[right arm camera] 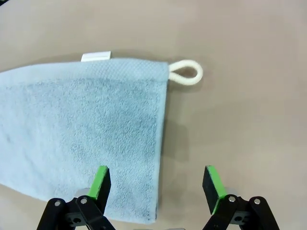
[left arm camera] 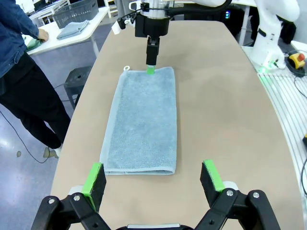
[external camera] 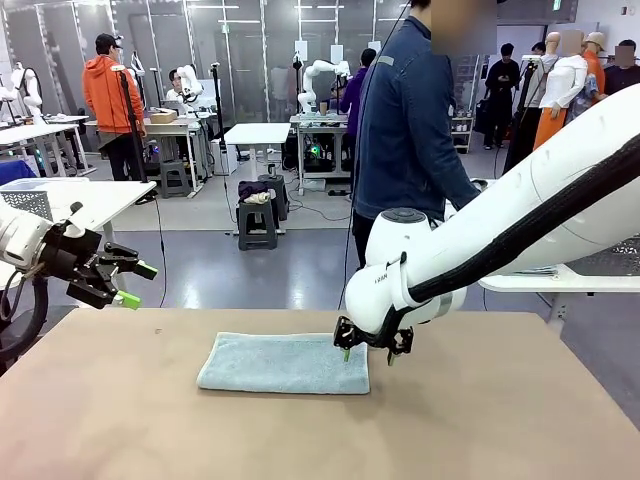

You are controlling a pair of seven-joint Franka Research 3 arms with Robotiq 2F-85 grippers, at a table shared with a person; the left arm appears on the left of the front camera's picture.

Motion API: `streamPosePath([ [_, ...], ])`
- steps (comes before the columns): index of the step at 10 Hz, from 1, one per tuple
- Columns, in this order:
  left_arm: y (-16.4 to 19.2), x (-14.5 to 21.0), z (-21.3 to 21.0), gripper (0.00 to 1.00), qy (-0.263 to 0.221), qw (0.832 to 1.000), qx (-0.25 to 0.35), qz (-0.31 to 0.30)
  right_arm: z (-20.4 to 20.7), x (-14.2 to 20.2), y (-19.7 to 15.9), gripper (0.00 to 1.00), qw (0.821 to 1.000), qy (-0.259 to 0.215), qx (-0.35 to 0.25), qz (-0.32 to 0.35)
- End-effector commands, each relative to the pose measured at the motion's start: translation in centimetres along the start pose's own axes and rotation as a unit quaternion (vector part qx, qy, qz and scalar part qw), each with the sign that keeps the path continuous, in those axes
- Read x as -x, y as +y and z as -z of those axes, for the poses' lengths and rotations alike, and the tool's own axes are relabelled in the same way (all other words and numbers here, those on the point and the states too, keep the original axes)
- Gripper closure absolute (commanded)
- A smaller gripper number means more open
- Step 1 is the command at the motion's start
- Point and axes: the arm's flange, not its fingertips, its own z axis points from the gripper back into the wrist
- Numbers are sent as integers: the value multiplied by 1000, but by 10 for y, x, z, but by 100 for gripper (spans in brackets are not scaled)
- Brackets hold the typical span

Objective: Fold the towels and place them in the basket.
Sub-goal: When a person lays out a Towel with hook on the table, fold it in half twice.

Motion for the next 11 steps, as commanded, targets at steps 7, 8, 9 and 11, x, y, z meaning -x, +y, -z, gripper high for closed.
streamPosePath([
  [7, -1, -3, 0, 0, 1, 1000, -1, 2, 24, -13, 24, 22, 999, -37, 18, 33],
  [8, -1, -3, 0, 0, 1, 1000, -1, 2, 26, -14, 26, 22, 999, -37, 22, 34],
  [9, -1, -3, 0, 0, 1, 1000, -1, 2, 28, -13, 27, 40, 999, -35, 22, 33],
  [11, -1, -3, 0, 0, 1, 1000, -1, 2, 32, -12, 31, 40, 998, -30, 29, 36],
])
